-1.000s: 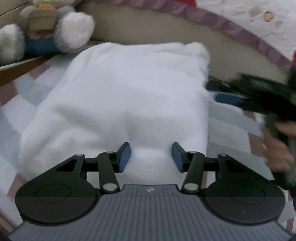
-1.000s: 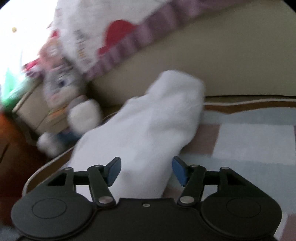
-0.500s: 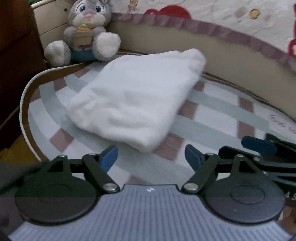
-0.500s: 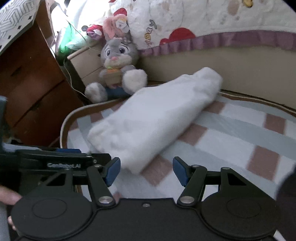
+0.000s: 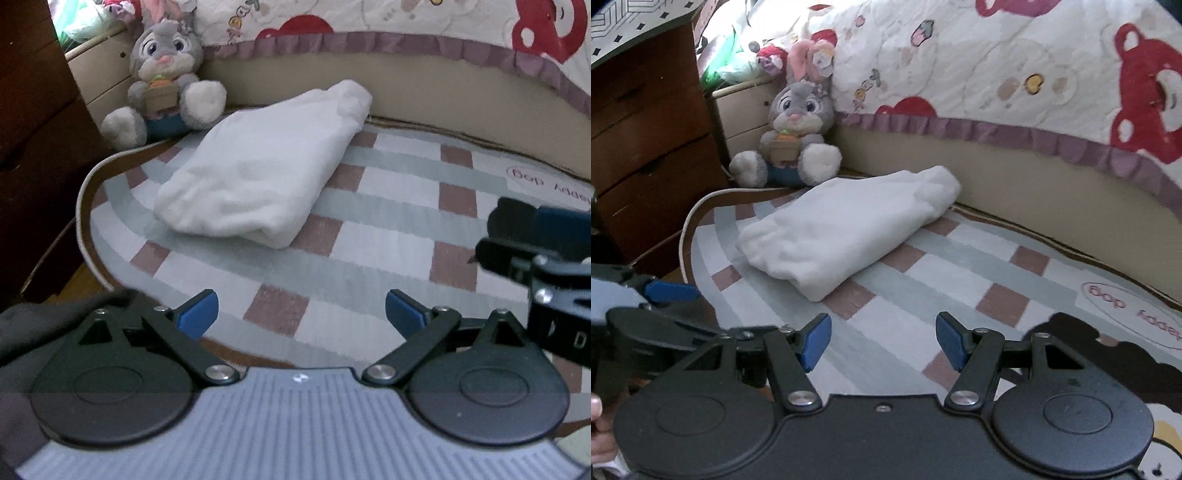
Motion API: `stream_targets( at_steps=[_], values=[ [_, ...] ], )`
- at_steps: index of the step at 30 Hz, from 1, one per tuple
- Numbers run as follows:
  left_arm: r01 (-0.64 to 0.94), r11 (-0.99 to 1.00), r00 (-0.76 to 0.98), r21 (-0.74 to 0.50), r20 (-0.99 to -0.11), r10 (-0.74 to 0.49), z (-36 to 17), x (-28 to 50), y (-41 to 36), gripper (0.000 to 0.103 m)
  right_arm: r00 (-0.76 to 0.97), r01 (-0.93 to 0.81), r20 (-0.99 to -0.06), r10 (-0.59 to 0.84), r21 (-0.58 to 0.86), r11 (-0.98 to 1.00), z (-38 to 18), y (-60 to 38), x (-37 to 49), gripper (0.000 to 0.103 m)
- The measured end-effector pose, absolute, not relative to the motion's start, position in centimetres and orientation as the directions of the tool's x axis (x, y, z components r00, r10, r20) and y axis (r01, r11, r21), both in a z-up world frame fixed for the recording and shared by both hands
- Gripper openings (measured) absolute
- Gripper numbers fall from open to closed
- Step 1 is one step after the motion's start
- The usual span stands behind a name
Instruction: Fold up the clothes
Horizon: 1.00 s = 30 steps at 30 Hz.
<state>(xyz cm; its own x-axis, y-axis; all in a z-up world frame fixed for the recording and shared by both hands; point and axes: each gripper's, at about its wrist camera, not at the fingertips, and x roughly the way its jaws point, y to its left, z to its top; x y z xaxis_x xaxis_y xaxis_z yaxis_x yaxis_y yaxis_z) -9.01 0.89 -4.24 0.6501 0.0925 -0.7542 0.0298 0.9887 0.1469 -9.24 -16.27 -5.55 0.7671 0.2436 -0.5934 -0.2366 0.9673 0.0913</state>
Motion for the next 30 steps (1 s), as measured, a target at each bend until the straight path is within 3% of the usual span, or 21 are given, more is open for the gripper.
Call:
stream_targets(
  at_steps=[11, 15, 30],
  values=[
    [0.078, 0.983, 0.664, 0.164, -0.744, 0.071, -3.4, -11.3, -1.5, 0.099, 0.77, -0.226, -0.588, 0.246, 0.11, 0.968, -3.8, -16.9, -12.0, 0.069],
    [0.093, 0.98, 0.673, 0.179, -0.736, 0.07, -3.3, -11.6, -2.8, 0.099, 0.78, -0.207, -0.58, 0.236, 0.116, 0.971, -3.3, -17.9, -12.7, 0.079],
    [0.086, 0.968, 0.662, 0.235, -0.74, 0.121, -4.3, -11.9, -4.9, 0.1, 0.785, -0.17, -0.572, 0.239, 0.172, 0.97, -3.7, -21.3, -13.6, 0.079]
  ],
)
